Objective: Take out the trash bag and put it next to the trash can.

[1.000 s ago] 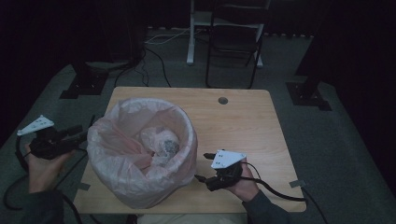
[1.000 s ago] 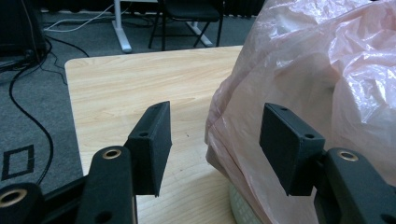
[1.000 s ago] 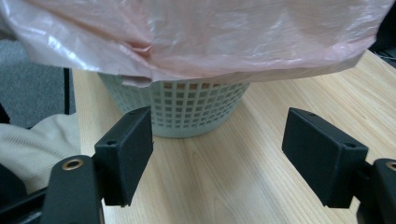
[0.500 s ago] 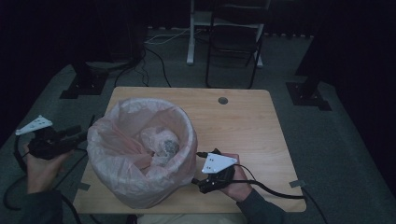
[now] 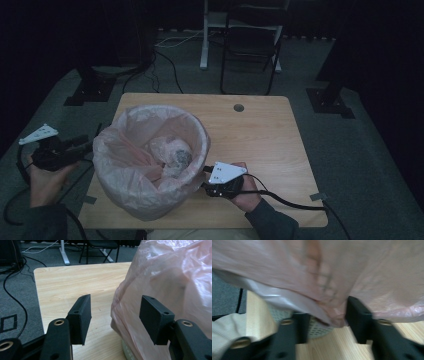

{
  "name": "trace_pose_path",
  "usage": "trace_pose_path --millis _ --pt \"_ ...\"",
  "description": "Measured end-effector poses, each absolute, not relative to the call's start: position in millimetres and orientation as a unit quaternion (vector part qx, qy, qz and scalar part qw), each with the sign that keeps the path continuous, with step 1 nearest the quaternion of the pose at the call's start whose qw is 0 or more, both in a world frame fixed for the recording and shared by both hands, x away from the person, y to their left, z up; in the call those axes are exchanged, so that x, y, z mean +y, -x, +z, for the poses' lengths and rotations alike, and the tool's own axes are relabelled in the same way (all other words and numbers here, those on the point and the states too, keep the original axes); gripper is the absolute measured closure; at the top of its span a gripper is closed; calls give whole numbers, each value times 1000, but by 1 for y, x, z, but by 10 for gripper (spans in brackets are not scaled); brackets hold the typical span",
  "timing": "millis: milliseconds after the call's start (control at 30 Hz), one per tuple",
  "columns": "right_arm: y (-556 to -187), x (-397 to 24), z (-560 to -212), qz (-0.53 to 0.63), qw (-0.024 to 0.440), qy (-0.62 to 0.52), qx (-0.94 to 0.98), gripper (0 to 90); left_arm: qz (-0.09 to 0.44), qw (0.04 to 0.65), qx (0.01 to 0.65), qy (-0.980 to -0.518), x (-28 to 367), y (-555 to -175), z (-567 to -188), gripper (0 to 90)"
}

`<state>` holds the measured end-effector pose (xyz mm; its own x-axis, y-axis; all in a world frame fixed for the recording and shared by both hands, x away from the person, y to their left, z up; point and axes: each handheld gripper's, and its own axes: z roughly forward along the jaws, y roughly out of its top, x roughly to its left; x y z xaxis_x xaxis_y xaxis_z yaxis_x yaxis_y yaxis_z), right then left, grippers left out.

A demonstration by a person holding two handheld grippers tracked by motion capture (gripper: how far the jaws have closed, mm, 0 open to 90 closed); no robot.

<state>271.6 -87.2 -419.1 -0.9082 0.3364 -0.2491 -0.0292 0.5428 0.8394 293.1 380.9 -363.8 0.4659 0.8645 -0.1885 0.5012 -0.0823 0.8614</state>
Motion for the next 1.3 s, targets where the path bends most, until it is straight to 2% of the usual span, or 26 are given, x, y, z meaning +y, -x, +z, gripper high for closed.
trace_pose_path --millis 67,100,200,700,1300 --pt "-269 -88 -417 474 198 -88 854 771 190 477 481 -711 381 -293 -364 430" --pt "-270 -89 -416 475 197 -87 853 814 190 477 480 -711 381 -293 -364 430" --pt "-272 -96 -408 483 184 -102 850 871 191 477 481 -710 381 -292 -363 430" --pt "-279 -140 -353 566 179 -136 793 873 199 481 483 -704 384 -288 -358 430" --pt "-282 -128 -296 602 198 -105 766 870 212 500 484 -687 392 -276 -343 432"
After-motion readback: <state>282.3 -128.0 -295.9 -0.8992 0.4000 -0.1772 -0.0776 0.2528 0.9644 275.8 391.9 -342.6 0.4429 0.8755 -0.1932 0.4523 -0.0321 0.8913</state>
